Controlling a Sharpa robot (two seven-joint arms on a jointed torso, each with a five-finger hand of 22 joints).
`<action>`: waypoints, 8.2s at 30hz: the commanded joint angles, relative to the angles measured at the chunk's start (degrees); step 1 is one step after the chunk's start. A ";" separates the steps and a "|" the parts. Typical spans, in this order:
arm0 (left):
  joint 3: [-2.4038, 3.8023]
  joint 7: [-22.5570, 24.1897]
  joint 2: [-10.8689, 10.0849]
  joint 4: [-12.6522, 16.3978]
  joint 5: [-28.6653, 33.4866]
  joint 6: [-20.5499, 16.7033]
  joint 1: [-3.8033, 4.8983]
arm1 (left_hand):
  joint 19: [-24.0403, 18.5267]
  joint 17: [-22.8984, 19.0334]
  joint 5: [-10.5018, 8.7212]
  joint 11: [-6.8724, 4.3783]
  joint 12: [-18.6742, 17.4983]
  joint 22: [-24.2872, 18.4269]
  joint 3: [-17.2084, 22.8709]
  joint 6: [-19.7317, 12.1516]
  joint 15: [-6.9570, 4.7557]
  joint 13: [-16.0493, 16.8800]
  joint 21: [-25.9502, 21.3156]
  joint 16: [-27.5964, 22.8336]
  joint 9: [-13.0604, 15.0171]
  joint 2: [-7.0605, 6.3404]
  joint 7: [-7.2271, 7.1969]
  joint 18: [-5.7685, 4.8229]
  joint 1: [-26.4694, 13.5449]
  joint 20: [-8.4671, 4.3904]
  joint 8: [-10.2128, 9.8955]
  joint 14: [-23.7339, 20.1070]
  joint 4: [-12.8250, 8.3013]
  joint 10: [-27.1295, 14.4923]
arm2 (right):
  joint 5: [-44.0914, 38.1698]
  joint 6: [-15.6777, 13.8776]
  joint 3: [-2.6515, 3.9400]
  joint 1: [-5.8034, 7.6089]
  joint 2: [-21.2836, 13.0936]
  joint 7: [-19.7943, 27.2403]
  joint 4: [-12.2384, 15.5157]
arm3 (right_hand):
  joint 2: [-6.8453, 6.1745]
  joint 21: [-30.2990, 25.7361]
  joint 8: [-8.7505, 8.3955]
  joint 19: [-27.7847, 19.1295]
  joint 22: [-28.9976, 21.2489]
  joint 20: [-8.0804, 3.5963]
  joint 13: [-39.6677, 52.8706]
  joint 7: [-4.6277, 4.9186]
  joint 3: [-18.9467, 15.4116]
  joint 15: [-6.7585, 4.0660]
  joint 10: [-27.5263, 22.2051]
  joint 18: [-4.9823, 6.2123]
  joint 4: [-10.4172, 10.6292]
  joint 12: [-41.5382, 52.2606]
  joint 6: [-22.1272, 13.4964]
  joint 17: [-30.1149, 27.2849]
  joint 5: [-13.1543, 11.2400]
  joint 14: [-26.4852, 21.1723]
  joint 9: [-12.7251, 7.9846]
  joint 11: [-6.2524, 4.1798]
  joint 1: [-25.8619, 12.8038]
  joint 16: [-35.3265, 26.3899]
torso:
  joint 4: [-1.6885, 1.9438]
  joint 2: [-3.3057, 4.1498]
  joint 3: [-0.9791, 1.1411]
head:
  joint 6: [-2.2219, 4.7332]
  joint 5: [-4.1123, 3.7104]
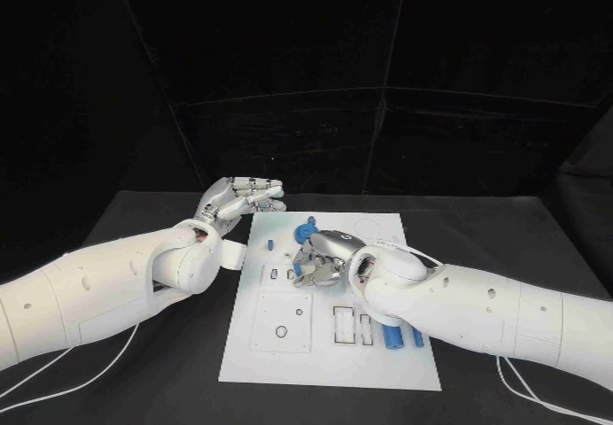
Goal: Assemble the parts on the task board
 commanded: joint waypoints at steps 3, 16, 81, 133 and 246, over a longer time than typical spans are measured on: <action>0.05 0.58 0.04 -0.02 0.08 0.40 0.09 | 0.33 0.08 -0.06 -0.08 -0.29 -0.07 0.44 0.37 -0.06 -0.08 -0.29 -0.23 -0.03 -0.06 0.11 0.38 -0.66 0.01 -0.19 0.38 -0.09 0.41 | -0.07 -7.15 -0.06 -0.16 -0.69 1.67 0.83 | -0.23 -0.14 -0.31 0.13 0.04 0.58 -0.55 0.28 -1.51 0.51 -0.88 -0.96 0.38 -1.15 -1.41 5.79 0.03 4.21 -0.20 0.17 -0.43 -0.28 | -0.07 -0.02 0.06 | 0.17 0.04; 0.04 -0.83 -0.11 -0.50 -1.78 0.43 0.00 | 10.35 5.27 0.00 -2.23 -0.11 2.60 2.11 2.04 -3.71 0.04 5.57 6.85 0.06 -0.63 -1.44 0.51 -2.46 -3.85 0.02 13.32 -0.88 3.27 | 5.50 -16.32 0.09 0.04 -6.30 14.09 6.65 | -0.58 -0.09 -0.19 0.13 0.10 1.25 -1.42 1.16 -5.90 1.20 -1.48 -0.96 2.94 -1.63 -4.84 5.76 1.44 4.15 -0.17 0.97 0.82 -0.35 | -0.03 -0.12 0.09 | 0.65 0.23; -1.74 -60.08 9.17 -2.64 -54.06 25.56 6.09 | 26.91 78.84 -0.43 -10.71 63.75 69.53 -20.14 -3.79 -11.32 58.97 68.28 83.39 24.76 1.63 -9.91 -6.81 -12.44 -11.42 32.20 22.93 21.85 13.90 | 32.31 -11.06 0.23 9.04 -21.25 15.38 9.88 | 3.58 -0.12 2.10 0.02 0.00 0.44 -2.07 -0.20 -7.92 0.22 -1.46 -0.92 1.98 -1.54 -0.49 5.03 4.54 3.98 0.31 -0.26 5.45 -0.80 | -0.51 -2.40 1.12 | -1.56 1.87; -1.98 -60.45 12.63 -6.01 -54.67 29.86 6.36 | 26.84 78.84 -0.36 -10.80 63.78 69.91 -17.60 -5.80 -11.40 58.84 68.39 83.39 28.00 3.10 -9.99 -6.83 -6.94 -11.50 34.74 22.93 18.27 13.91 | 32.32 -10.05 0.22 9.03 -20.10 14.94 8.80 | 3.82 -0.18 2.17 -0.02 -0.10 0.38 -2.15 -0.25 -8.08 0.17 -1.46 -0.91 1.98 -1.58 -0.34 4.92 5.34 3.96 0.28 -0.30 5.42 -0.86 | -0.50 -2.37 1.10 | -2.77 2.04; -2.78 -59.90 6.76 1.29 -59.37 23.06 3.97 | 26.35 78.84 0.98 -10.78 60.67 69.19 36.06 -7.58 -11.16 54.77 67.07 83.39 32.09 -6.77 -9.85 -6.53 -13.29 -11.16 35.45 22.93 2.95 13.44 | 32.47 -9.09 0.19 9.00 -19.16 15.52 7.59 | 4.10 -0.28 2.29 -0.11 -0.30 0.33 -2.29 -0.30 -8.26 0.12 -1.53 -0.87 2.00 -1.70 -0.09 4.72 5.92 3.93 0.26 -0.36 5.37 -0.97 | -0.21 -2.56 1.23 | -4.68 3.62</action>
